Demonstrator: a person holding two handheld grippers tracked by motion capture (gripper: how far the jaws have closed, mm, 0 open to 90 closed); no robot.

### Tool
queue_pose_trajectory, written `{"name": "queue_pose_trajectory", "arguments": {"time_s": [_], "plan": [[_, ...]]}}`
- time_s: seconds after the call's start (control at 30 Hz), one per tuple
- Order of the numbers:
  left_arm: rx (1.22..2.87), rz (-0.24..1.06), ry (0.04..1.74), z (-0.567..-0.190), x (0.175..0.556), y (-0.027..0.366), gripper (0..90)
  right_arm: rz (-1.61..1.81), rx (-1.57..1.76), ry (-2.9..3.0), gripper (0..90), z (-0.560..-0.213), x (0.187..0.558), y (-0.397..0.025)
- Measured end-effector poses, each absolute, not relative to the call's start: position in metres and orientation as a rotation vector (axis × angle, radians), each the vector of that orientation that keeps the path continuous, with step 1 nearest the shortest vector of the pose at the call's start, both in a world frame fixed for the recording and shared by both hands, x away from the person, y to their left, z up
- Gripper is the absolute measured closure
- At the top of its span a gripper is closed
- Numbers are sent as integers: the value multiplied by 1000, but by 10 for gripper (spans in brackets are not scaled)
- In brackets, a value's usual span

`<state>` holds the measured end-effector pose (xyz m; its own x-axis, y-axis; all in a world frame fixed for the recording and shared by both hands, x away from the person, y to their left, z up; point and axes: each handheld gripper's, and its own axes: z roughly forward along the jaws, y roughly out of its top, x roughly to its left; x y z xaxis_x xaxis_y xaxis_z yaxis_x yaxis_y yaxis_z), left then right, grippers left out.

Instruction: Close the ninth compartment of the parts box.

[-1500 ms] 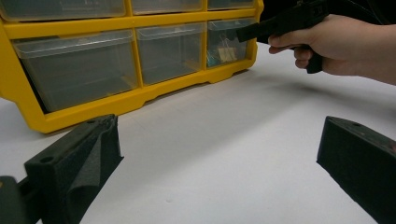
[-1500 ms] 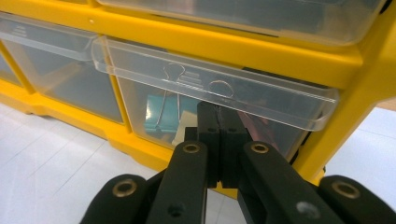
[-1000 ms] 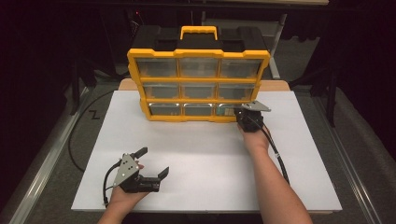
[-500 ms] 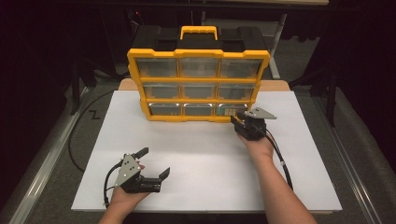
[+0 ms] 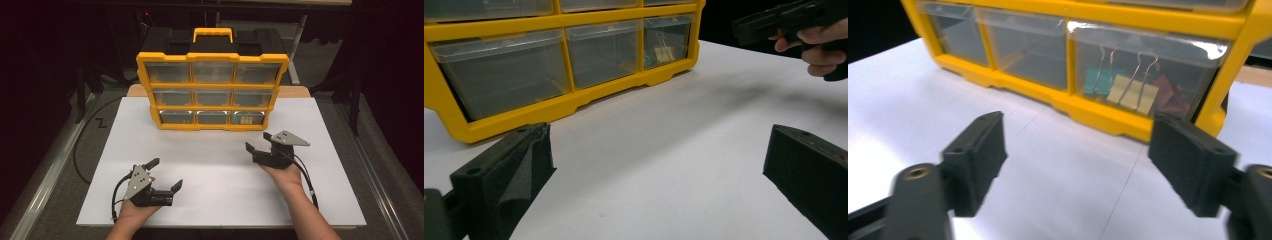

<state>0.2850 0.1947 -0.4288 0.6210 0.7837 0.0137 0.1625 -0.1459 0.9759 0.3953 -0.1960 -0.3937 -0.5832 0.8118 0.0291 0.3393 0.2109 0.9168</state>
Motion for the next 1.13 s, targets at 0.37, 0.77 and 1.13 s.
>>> {"name": "queue_pose_trajectory", "arguments": {"time_s": [0.37, 0.77, 1.13], "plan": [[1656, 661, 803, -429, 285, 199, 3, 1333, 1052, 1999, 6, -409, 359, -223], [1662, 666, 826, -431, 286, 200, 3, 1324, 1043, 1950, 6, -414, 328, -258], [1673, 668, 832, -431, 285, 198, 3, 1350, 1040, 1932, 6, -415, 326, -257]]}}
